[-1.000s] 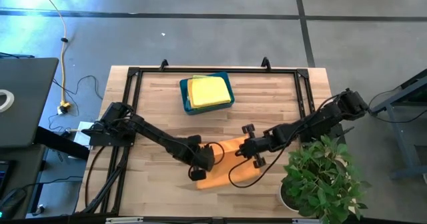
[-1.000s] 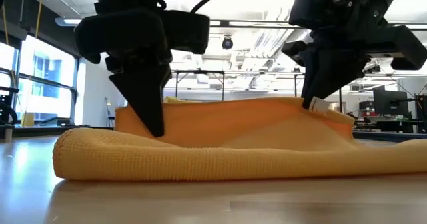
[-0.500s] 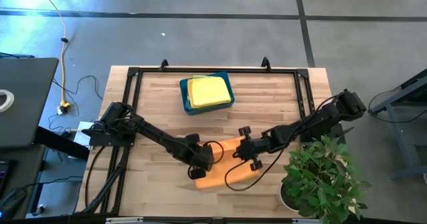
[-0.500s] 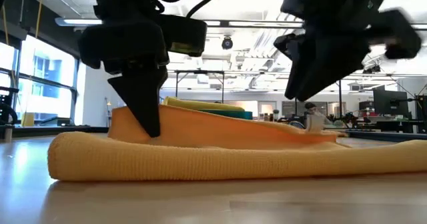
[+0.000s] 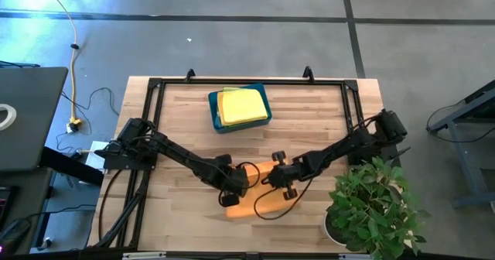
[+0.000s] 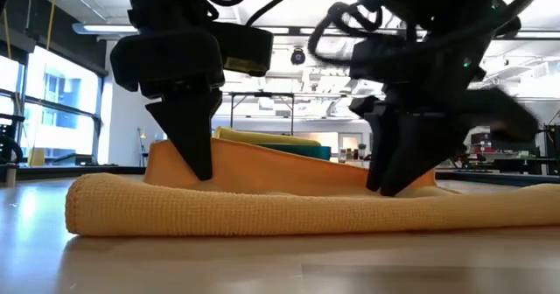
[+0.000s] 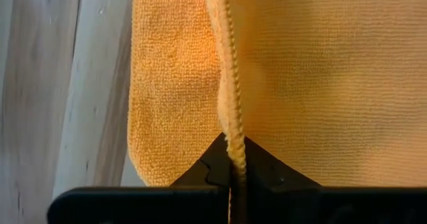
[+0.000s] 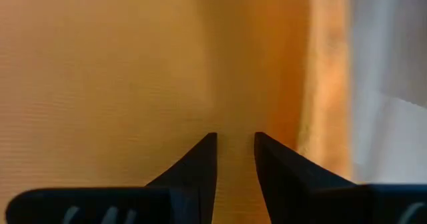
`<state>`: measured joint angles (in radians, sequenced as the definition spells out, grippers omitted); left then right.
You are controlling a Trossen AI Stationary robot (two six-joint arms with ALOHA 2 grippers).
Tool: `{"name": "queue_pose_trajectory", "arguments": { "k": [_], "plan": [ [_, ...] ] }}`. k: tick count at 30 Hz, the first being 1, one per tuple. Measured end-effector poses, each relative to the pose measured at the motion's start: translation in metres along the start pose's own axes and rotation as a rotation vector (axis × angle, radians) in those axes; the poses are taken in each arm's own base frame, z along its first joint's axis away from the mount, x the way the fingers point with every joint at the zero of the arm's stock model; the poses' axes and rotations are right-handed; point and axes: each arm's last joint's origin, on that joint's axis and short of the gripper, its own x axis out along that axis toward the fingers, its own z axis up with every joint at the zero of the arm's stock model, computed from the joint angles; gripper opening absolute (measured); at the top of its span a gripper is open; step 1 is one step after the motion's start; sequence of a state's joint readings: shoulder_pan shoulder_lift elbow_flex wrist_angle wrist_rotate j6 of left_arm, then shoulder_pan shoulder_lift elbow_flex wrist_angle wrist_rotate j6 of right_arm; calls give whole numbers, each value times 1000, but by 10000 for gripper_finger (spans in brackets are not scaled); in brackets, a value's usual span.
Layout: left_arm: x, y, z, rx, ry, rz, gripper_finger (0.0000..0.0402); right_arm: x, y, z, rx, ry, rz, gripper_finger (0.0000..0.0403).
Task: Fold microfiber towels
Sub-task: Fold the orange microfiber cloth
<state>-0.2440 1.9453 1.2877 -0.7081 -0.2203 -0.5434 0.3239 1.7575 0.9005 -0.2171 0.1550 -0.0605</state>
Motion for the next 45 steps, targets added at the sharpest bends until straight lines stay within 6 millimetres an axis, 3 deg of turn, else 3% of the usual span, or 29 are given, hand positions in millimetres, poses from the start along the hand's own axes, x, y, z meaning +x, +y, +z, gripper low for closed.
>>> {"name": "queue_pose_trajectory", "arguments": {
  "k": [9, 16, 23, 30, 38, 45],
  "plan": [
    [0, 0, -1, 27, -8, 21, 62, -15, -1, -2, -48, 39, -168, 94],
    [-12, 3, 6, 115, -28, 148, 102, -16, -1, -13, 123, 130, -206, 94],
    [-27, -2, 18, 164, -49, 123, 109, -21, 22, -12, 259, 106, -148, 94],
    [-29, -5, 20, 156, -39, 43, 104, -27, 49, -16, 316, 102, -136, 94],
    [-15, -16, 16, 119, -84, -134, 104, -33, 68, -18, 392, 75, -137, 94],
    [-6, -22, 4, 136, -84, -149, 102, -37, 86, -21, 506, 74, -89, 94]
  ]
}}
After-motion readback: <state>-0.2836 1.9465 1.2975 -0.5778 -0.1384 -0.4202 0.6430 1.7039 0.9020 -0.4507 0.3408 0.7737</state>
